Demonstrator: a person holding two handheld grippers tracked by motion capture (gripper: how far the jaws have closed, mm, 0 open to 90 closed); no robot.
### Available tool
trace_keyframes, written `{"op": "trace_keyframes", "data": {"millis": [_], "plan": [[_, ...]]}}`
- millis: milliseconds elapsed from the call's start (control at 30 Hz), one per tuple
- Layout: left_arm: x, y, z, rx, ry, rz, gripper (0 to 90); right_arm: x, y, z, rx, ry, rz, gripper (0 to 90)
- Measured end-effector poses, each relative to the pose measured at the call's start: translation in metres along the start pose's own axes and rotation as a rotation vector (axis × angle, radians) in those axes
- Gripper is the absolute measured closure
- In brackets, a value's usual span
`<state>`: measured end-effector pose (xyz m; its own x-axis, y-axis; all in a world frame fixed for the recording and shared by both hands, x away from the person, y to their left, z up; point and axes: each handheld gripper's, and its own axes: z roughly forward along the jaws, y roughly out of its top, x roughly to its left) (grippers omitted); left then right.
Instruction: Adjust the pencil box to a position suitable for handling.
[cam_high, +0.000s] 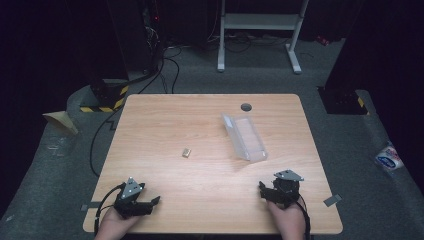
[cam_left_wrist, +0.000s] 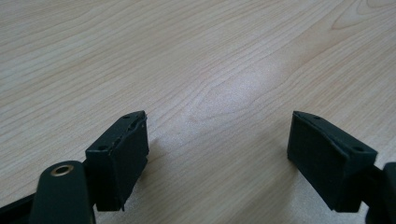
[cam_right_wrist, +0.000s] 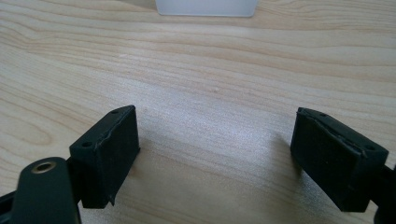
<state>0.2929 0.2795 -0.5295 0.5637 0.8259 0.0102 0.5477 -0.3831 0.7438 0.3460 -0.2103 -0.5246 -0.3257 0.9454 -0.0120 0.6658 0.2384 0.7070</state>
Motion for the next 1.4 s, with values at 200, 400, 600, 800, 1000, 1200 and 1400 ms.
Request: {"op": "trace_keyframes", "data": {"millis": [200,400,600,800,1000,1200,1400], "plan": [[0.0012,0.0012,0.0012,-0.001,0.004,0.008,20.4,0.0002,-0.0013,-0.0009,-0.004,0.002,-0.005,15.0],[0.0017,0.0014,0.0011,0.0,0.007,0.015,20.4,0.0002,-0.0015,-0.0013,-0.002,0.001,-0.006,15.0],[0.0008,0.0009,0.001,0.001,-0.001,0.002,20.5,0.0002,-0.0015,-0.0013,-0.002,0.001,-0.006,15.0],[0.0009,0.0009,0.0009,0.001,-0.003,0.002,20.6,0.0001,-0.0014,-0.0012,-0.002,0.002,-0.006,15.1],[0.0012,0.0009,0.0008,0.002,-0.006,0.003,20.6,0.0001,-0.0014,-0.0011,-0.005,0.004,-0.008,15.9],[0.0019,0.001,0.0007,0.002,-0.006,0.01,20.7,-0.0006,-0.0019,-0.0022,-0.014,0.003,-0.01,20.8],[0.0015,0.0009,0.0009,0.0,-0.01,0.003,20.7,0.0008,-0.0024,-0.0042,-0.022,0.018,-0.03,29.2]]}}
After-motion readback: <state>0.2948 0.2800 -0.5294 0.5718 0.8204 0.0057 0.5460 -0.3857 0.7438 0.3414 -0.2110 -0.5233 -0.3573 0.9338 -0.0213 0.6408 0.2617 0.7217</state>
